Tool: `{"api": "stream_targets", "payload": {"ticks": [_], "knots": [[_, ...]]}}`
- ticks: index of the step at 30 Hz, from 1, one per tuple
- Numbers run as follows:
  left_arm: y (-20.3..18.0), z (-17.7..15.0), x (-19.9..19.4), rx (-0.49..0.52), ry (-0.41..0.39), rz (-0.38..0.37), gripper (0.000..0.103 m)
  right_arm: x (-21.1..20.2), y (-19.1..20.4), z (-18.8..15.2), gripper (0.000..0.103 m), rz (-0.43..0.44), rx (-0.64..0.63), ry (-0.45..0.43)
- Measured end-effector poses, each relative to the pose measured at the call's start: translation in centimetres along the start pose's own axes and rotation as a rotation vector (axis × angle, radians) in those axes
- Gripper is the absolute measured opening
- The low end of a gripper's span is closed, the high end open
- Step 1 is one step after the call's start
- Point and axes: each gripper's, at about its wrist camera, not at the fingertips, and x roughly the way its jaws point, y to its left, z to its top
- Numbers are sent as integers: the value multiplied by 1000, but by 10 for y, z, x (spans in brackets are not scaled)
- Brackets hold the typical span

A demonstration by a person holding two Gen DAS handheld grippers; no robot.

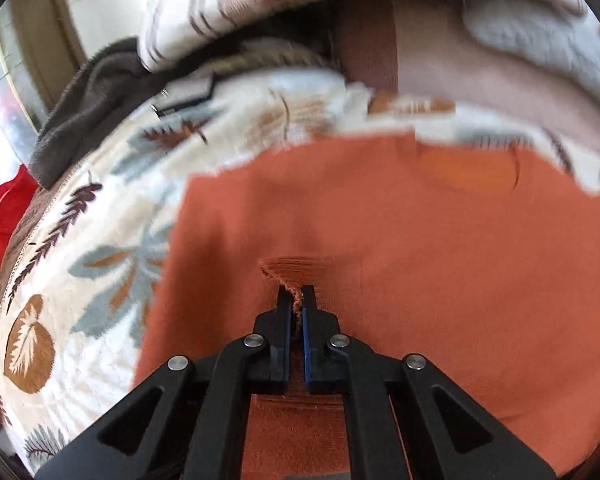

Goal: Fold small clothes

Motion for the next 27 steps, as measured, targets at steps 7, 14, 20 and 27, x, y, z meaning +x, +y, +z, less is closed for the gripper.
{"api": "stream_targets", "payload": {"ticks": [7,14,20,27], "knots": [[0,-5,-2,3,-20,-7,3,-37,27,5,5,-102,-149,-181],[-3,-5,-3,39,-32,8,7,-4,18,0,7,-110,-165,-74],[14,-22,-33,51,-53,2,10,-42,22,-12,37,-82,-139,-92],[26,-57,-31,75,-14,14,10,-23,31,-32,42,-131,-143,4]]}}
